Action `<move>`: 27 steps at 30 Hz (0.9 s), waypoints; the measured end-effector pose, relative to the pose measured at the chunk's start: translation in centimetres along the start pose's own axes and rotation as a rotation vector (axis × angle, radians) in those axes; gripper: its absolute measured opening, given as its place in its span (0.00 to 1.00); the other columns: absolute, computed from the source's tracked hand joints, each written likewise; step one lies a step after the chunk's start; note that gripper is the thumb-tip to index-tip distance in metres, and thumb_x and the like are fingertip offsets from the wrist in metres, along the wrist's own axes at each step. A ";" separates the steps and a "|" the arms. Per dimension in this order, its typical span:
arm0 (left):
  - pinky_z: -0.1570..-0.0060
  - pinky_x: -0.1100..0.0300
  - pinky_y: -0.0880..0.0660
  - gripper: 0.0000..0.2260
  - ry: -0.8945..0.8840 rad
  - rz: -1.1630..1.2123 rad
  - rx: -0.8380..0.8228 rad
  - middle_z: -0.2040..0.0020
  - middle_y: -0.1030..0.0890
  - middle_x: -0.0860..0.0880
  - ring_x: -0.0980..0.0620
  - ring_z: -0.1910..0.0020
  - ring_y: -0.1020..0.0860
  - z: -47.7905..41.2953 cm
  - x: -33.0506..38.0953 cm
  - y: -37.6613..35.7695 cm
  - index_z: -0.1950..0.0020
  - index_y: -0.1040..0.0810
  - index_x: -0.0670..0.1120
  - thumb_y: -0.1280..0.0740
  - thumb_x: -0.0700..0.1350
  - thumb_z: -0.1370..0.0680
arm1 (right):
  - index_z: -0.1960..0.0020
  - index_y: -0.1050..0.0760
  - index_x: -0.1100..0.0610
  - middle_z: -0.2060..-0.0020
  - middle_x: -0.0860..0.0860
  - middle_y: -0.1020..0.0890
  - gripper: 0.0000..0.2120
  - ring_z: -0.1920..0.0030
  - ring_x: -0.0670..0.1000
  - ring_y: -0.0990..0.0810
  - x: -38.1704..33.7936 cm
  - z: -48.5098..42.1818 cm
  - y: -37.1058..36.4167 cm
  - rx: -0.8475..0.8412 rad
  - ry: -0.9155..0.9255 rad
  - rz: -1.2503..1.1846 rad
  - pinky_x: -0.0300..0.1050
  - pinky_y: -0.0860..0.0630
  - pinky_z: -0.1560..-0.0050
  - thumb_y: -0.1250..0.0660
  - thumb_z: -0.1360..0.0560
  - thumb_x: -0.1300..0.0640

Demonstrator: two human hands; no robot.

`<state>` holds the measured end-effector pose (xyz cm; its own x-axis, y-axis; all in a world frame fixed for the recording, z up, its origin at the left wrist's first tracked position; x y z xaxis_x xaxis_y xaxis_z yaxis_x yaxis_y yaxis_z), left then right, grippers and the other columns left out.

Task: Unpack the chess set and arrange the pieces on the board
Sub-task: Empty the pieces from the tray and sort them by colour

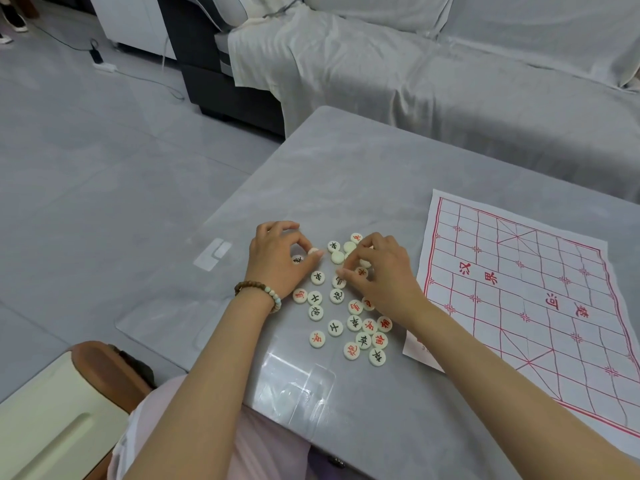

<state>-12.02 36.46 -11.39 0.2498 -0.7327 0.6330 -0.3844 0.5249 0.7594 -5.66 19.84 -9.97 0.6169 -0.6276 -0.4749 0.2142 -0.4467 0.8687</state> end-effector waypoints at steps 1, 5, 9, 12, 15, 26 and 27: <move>0.37 0.57 0.42 0.09 0.003 -0.003 0.001 0.36 0.28 0.55 0.53 0.34 0.39 0.0 -0.1 -0.1 0.56 0.21 0.53 0.32 0.57 0.28 | 0.55 0.20 0.50 0.51 0.47 0.27 0.07 0.47 0.47 0.32 0.0 -0.2 0.1 0.035 -0.005 -0.012 0.39 0.43 0.48 0.31 0.28 0.47; 0.38 0.57 0.41 0.11 0.004 -0.012 0.006 0.37 0.28 0.54 0.52 0.35 0.38 -0.2 -0.4 -0.2 0.49 0.22 0.54 0.33 0.57 0.27 | 0.52 0.20 0.49 0.53 0.46 0.28 0.08 0.49 0.47 0.32 0.0 -1.1 0.1 0.117 -0.037 -0.032 0.39 0.43 0.47 0.30 0.29 0.47; 0.39 0.57 0.39 0.09 0.016 0.007 0.015 0.37 0.28 0.54 0.52 0.36 0.38 -0.3 -0.5 -0.2 0.48 0.22 0.54 0.36 0.56 0.25 | 0.52 0.20 0.50 0.52 0.45 0.28 0.10 0.49 0.47 0.33 -0.4 -1.9 -0.4 0.087 -0.025 0.051 0.38 0.44 0.48 0.29 0.30 0.47; 0.38 0.57 0.39 0.09 0.024 0.042 0.027 0.37 0.27 0.54 0.52 0.36 0.38 -0.3 -0.5 -0.1 0.48 0.22 0.54 0.38 0.55 0.23 | 0.52 0.20 0.51 0.51 0.46 0.28 0.10 0.48 0.47 0.32 -0.4 -2.2 -0.4 0.095 0.006 0.081 0.38 0.44 0.47 0.29 0.29 0.47; 0.37 0.57 0.40 0.10 0.030 0.057 0.030 0.37 0.27 0.54 0.53 0.36 0.38 -0.3 -0.5 -0.2 0.47 0.22 0.52 0.40 0.54 0.22 | 0.52 0.20 0.52 0.52 0.47 0.27 0.10 0.48 0.47 0.32 -0.3 -2.4 -0.2 0.096 0.006 0.068 0.38 0.43 0.48 0.32 0.27 0.46; 0.36 0.59 0.43 0.14 -0.033 0.066 0.000 0.36 0.28 0.55 0.54 0.36 0.38 -0.2 0.0 -0.6 0.38 0.25 0.55 0.44 0.54 0.20 | 0.57 0.20 0.50 0.56 0.46 0.28 0.08 0.52 0.47 0.33 0.0 -2.3 -0.4 0.089 0.025 -0.046 0.39 0.42 0.49 0.30 0.29 0.46; 0.37 0.61 0.44 0.14 -0.042 0.061 -0.015 0.36 0.28 0.55 0.55 0.35 0.38 -0.1 0.1 -0.8 0.37 0.26 0.56 0.44 0.54 0.20 | 0.55 0.19 0.50 0.57 0.45 0.29 0.08 0.52 0.46 0.33 0.4 -2.4 0.1 0.118 -0.005 -0.078 0.40 0.41 0.48 0.30 0.28 0.46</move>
<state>-11.60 36.08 -11.90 0.1883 -0.7167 0.6715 -0.3842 0.5755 0.7219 -3.56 21.12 -9.75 0.5978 -0.5915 -0.5411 0.1706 -0.5656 0.8068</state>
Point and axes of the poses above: each hand's wrist, its own z-axis away from the middle knuckle, its own y-axis out of the back of the hand, x = y × z, the point moved 3 cm from there along -z, towards the middle knuckle
